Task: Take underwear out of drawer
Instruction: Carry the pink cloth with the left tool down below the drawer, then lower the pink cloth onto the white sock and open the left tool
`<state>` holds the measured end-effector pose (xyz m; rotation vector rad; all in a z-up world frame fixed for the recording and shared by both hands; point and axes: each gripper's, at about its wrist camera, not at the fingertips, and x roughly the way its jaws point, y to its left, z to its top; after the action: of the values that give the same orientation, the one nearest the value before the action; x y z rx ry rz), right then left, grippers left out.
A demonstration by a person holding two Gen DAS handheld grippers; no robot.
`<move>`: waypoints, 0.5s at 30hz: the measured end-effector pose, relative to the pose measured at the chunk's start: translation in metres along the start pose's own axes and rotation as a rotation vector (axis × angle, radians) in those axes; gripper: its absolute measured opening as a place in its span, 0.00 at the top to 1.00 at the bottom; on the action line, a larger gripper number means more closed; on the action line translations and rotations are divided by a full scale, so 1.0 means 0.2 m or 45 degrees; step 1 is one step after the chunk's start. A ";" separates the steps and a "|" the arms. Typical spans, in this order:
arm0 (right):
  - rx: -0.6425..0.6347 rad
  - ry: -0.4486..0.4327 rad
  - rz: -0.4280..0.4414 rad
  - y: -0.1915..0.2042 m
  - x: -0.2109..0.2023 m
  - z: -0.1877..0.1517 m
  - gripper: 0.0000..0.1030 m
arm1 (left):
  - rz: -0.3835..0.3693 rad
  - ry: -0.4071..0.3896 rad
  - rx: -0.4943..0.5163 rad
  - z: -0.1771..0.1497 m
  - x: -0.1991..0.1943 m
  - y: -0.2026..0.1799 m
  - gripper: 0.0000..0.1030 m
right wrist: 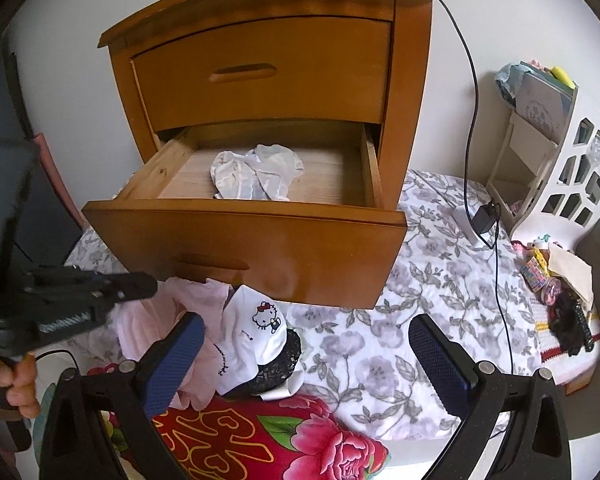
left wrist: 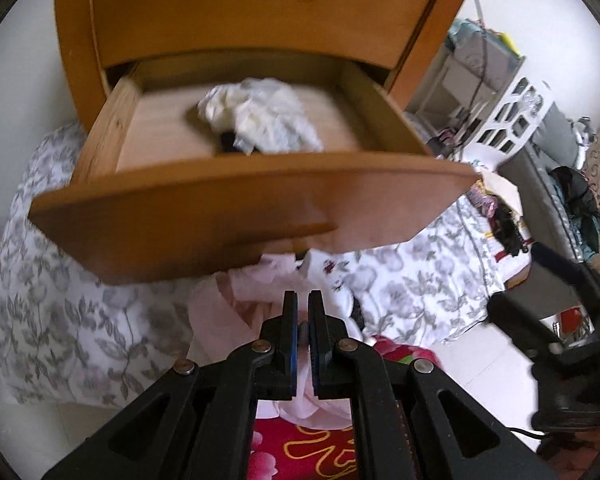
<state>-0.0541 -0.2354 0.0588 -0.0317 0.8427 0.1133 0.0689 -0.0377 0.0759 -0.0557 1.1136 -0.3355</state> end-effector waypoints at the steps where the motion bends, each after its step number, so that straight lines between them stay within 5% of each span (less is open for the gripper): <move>1: -0.003 0.002 -0.001 0.00 0.00 0.00 0.00 | 0.006 0.009 -0.005 -0.01 0.01 0.01 0.96; 15: -0.027 0.012 0.000 0.03 0.01 0.00 0.00 | 0.067 0.145 -0.049 -0.09 0.18 0.08 0.96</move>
<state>-0.0533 -0.2300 0.0567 -0.0521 0.8506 0.1224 0.0718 -0.0309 0.0329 -0.0411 1.2324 -0.2729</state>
